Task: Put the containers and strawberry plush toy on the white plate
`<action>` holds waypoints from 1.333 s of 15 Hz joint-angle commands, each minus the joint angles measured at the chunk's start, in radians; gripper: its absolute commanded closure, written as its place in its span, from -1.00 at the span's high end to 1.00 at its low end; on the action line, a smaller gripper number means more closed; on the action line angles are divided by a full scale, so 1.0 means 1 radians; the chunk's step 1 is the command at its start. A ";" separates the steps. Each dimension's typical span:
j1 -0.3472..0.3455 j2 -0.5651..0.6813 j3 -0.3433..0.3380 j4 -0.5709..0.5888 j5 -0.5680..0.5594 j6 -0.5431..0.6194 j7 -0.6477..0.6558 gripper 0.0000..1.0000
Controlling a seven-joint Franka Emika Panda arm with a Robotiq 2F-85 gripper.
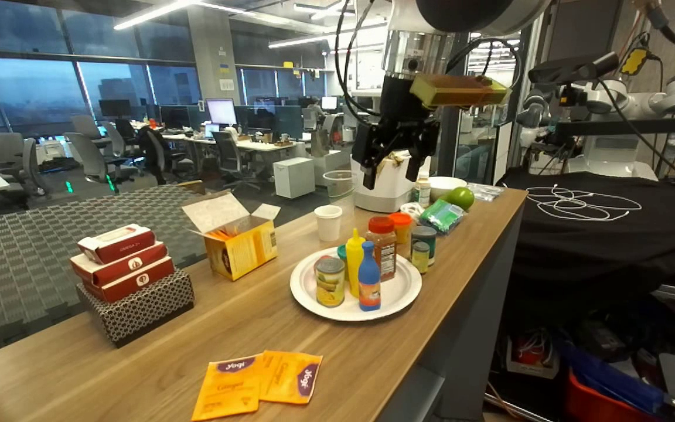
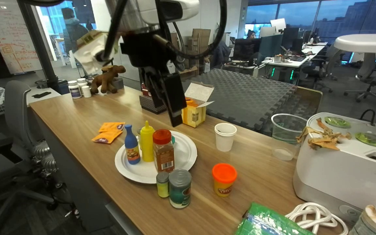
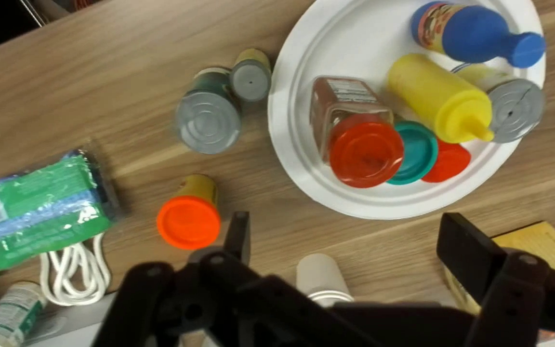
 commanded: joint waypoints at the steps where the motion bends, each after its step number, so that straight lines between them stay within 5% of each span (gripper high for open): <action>1: -0.022 0.001 -0.025 0.014 0.004 -0.024 0.117 1.00; 7: -0.049 0.036 -0.057 0.027 0.010 -0.036 0.232 1.00; 20: -0.065 0.284 -0.096 0.267 0.006 -0.050 0.193 1.00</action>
